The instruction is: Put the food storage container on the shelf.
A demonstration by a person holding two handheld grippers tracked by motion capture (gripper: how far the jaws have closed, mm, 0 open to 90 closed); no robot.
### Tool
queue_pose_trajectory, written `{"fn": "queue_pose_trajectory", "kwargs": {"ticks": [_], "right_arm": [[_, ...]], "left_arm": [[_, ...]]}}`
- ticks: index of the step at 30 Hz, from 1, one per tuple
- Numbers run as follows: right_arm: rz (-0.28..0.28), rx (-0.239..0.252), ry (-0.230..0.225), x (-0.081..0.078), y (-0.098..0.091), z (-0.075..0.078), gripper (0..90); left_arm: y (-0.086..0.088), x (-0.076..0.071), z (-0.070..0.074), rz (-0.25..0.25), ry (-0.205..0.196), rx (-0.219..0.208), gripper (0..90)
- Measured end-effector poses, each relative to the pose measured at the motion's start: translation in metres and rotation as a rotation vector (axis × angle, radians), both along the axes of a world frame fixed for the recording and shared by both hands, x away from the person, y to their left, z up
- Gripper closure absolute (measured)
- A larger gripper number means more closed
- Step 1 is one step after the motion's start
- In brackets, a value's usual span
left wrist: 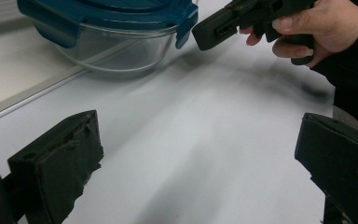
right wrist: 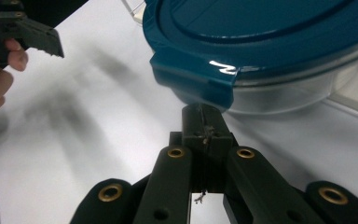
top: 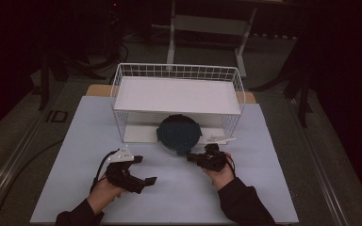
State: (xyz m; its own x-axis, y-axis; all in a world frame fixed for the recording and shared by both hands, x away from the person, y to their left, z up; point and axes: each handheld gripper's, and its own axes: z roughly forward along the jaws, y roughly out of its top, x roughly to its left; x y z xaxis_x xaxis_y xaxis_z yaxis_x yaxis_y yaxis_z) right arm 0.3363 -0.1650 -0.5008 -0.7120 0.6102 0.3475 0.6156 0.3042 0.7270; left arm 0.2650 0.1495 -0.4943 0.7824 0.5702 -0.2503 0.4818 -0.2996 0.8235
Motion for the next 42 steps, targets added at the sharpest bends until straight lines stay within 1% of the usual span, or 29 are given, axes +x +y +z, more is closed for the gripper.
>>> {"fn": "queue_pose_trajectory", "kwargs": {"ticks": [2,4,5,7,11,13,17,19,28,31,36,38,40,42], "right_arm": [[0.002,-0.007,0.001,0.002,0.004,-0.002,90.0],[0.006,0.001,0.008,0.004,0.007,-0.003,89.9],[0.007,0.005,0.007,0.005,0.009,-0.003,89.9],[0.007,-0.005,-0.002,0.007,0.011,-0.002,89.9],[-0.005,-0.007,-0.013,0.014,0.015,-0.003,89.9],[-0.019,-0.001,-0.006,0.018,0.016,-0.003,89.9],[-0.032,-0.008,-0.024,0.024,0.019,-0.003,89.9],[-0.041,-0.004,-0.019,0.027,0.020,-0.003,89.9],[-0.054,-0.021,-0.045,0.041,0.030,-0.003,89.9],[-0.060,-0.019,-0.050,0.045,0.033,-0.004,89.9],[-0.068,-0.027,-0.059,0.051,0.039,-0.003,89.9],[-0.063,-0.018,-0.050,0.053,0.040,-0.004,89.9],[-0.059,-0.032,-0.064,0.052,0.043,-0.004,89.9],[-0.059,-0.020,-0.056,0.052,0.044,-0.004,89.8]], "left_arm": [[0.000,0.000,0.000,0.005,-0.003,-0.004,0.7],[0.001,0.000,0.000,0.008,-0.006,-0.002,0.7],[0.001,0.000,0.000,0.010,-0.008,-0.003,0.7],[0.002,0.001,0.000,0.013,-0.010,-0.006,0.7],[0.003,0.001,0.000,0.019,-0.014,-0.009,0.7],[0.003,0.001,-0.001,0.019,-0.015,-0.006,0.7],[0.003,0.000,-0.001,0.017,-0.011,-0.006,0.7],[0.003,-0.001,-0.001,0.019,-0.014,-0.004,0.7],[0.003,-0.001,-0.002,0.016,-0.012,-0.003,0.7],[0.003,-0.002,-0.002,0.013,-0.013,-0.002,0.7],[0.003,-0.002,-0.002,0.010,-0.015,0.002,0.7],[0.003,-0.002,-0.002,0.011,-0.016,0.002,0.7],[0.003,-0.002,-0.002,0.010,-0.016,0.000,0.7],[0.003,-0.002,-0.002,0.010,-0.016,0.000,0.7]]}}
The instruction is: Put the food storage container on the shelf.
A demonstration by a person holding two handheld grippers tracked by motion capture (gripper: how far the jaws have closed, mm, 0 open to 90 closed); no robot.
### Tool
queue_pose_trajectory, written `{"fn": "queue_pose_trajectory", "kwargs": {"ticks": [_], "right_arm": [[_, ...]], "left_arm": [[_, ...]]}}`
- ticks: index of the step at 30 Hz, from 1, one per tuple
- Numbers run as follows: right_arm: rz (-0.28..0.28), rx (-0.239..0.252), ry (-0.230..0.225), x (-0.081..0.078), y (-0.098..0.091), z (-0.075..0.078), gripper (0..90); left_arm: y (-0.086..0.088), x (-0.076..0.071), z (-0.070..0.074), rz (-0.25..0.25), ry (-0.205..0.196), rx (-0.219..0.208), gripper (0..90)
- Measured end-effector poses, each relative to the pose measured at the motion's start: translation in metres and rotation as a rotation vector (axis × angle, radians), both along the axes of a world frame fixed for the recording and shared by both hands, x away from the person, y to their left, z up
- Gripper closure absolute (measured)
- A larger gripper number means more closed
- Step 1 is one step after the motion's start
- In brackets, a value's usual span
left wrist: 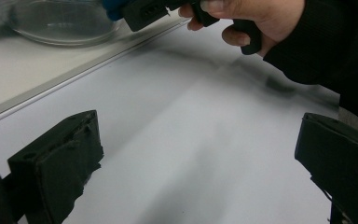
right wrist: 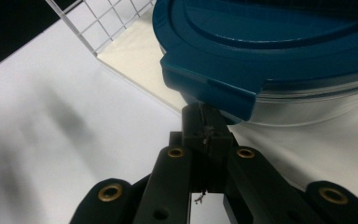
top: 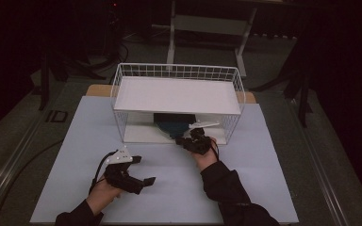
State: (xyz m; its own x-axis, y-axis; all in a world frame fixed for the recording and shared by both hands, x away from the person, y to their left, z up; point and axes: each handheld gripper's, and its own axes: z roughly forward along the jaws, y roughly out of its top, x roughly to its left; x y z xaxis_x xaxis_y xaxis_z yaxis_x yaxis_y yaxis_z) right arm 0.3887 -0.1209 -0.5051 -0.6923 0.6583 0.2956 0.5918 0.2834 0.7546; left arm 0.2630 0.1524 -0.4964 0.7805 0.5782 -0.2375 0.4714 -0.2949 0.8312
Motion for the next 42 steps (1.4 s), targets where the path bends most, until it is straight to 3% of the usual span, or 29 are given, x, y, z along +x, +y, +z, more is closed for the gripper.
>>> {"fn": "queue_pose_trajectory", "kwargs": {"ticks": [3,6,13,15,19,24,27,35,42], "right_arm": [[0.001,0.010,-0.004,-0.002,0.000,0.000,87.8],[0.011,0.029,-0.018,-0.007,-0.002,0.002,79.6],[-0.006,0.060,-0.078,-0.021,-0.010,0.008,37.1],[0.001,0.086,-0.073,-0.023,-0.014,0.008,26.8],[0.031,0.087,-0.091,-0.028,-0.018,0.009,18.6],[0.040,0.118,-0.092,-0.038,-0.025,0.012,17.9],[0.054,0.107,-0.118,-0.052,-0.033,0.016,17.9],[0.050,0.091,-0.145,-0.072,-0.052,0.021,18.5],[0.035,0.083,-0.143,-0.088,-0.071,0.017,18.6]], "left_arm": [[0.000,-0.001,0.000,-0.001,-0.001,0.001,0.7],[0.000,-0.001,0.001,-0.001,-0.006,0.002,0.7],[0.000,-0.002,0.002,-0.004,-0.011,-0.004,0.7],[-0.001,-0.003,0.003,-0.005,-0.011,-0.005,0.7],[-0.001,-0.004,0.004,-0.010,-0.016,-0.006,0.7],[-0.001,-0.006,0.004,-0.011,-0.022,-0.006,0.7],[-0.001,-0.008,0.004,-0.015,-0.023,-0.002,0.7],[0.001,-0.010,0.005,-0.017,-0.026,-0.006,0.7],[0.001,-0.011,0.005,-0.021,-0.030,0.000,0.7]]}}
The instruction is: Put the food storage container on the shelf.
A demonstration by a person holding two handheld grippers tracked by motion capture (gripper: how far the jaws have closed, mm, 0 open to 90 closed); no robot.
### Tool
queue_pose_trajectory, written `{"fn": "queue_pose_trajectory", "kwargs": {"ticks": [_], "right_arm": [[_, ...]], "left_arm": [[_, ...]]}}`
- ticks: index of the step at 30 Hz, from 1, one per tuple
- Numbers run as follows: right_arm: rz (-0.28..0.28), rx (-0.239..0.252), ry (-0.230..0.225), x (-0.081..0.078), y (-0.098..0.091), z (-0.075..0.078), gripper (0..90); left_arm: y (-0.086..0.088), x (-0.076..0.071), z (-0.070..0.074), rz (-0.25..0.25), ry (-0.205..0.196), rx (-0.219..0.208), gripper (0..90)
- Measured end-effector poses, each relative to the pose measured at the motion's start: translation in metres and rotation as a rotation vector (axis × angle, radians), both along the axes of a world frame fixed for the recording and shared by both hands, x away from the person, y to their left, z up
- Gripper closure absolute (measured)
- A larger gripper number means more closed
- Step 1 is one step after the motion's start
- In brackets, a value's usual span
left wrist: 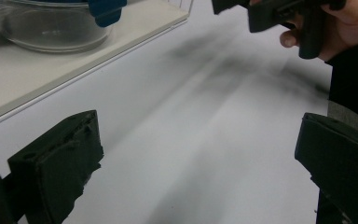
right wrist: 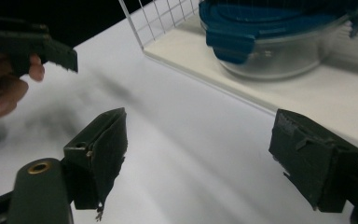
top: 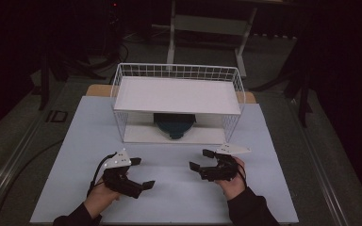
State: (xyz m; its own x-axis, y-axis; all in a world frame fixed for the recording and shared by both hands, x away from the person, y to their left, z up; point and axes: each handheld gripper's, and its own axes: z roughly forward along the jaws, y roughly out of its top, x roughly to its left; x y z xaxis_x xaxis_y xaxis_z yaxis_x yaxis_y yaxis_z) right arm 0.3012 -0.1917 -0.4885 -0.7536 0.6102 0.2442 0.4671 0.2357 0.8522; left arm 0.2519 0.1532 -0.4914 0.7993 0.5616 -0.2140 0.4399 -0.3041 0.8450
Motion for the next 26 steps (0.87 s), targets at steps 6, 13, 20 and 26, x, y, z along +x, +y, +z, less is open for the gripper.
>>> {"fn": "queue_pose_trajectory", "kwargs": {"ticks": [6,13,20,26], "right_arm": [[-0.016,-0.004,0.009,-0.013,-0.016,-0.003,18.6],[-0.038,-0.003,-0.007,-0.026,-0.034,-0.003,18.6],[-0.051,-0.013,0.005,-0.030,-0.045,-0.010,18.6],[-0.062,-0.015,-0.003,-0.028,-0.048,-0.011,18.6]], "left_arm": [[-0.001,0.000,0.000,-0.005,-0.005,0.005,0.7],[-0.001,0.000,0.000,-0.007,-0.005,0.004,0.7],[-0.002,0.000,-0.001,-0.009,-0.005,0.003,0.7],[-0.003,0.000,-0.001,-0.012,-0.009,0.005,0.7]]}}
